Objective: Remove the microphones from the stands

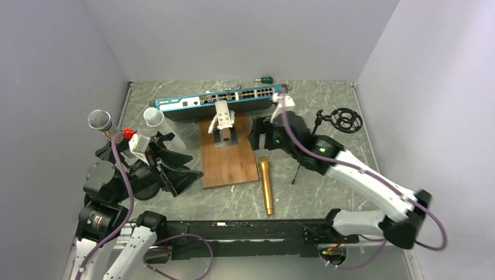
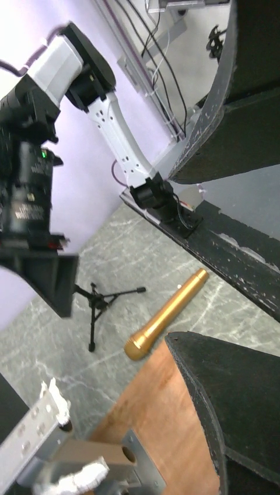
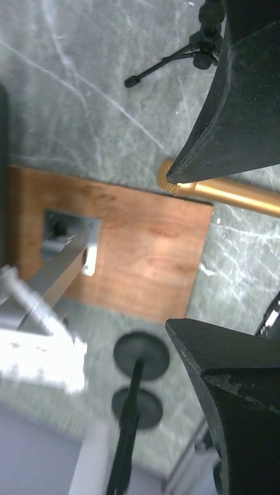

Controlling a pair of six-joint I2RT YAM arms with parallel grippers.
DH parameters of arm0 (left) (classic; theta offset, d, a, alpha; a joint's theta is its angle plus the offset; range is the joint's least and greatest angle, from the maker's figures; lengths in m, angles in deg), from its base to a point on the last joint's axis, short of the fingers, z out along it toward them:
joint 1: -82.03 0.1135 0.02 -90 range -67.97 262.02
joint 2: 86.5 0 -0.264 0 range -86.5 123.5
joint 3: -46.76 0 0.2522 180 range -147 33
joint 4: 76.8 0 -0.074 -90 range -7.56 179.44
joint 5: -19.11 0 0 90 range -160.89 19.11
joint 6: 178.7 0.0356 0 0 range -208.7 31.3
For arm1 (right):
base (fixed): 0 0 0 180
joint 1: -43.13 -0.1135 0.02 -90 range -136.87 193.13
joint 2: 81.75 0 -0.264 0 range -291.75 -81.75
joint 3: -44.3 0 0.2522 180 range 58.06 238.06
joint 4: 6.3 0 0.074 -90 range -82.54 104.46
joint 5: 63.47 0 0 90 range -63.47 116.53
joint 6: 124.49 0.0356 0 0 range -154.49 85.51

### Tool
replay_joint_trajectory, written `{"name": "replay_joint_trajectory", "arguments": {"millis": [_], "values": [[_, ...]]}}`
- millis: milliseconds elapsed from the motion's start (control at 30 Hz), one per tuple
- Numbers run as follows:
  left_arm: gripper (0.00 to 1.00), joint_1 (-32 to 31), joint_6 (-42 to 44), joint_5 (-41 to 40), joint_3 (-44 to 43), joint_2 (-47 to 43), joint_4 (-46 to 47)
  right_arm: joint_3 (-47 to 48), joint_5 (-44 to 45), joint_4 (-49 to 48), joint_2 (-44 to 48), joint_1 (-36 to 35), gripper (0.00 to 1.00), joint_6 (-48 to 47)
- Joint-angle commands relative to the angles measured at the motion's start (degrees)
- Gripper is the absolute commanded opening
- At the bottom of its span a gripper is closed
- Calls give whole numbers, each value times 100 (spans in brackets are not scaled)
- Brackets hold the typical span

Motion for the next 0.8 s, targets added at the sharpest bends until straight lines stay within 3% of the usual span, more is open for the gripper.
{"name": "replay_joint_trajectory", "arguments": {"millis": [0,100,167,467,600,767], "values": [[99,10,-754,611,312,-2,1521,301,-200,278,1046,3,87,-304],[99,-178,-881,543,443,305,2058,602,45,774,1380,-1,86,-298],[99,-652,-665,114,340,590,2016,754,264,1070,1619,-4,85,-202],[99,-4234,581,-3868,-659,2880,1689,1253,1784,2829,2096,5,81,614],[99,-4985,898,-5185,-980,3660,1712,727,2314,3107,2273,4,77,977],[99,-5276,1378,-5813,-963,4139,2061,-294,2965,2145,2379,5,75,560]]}}
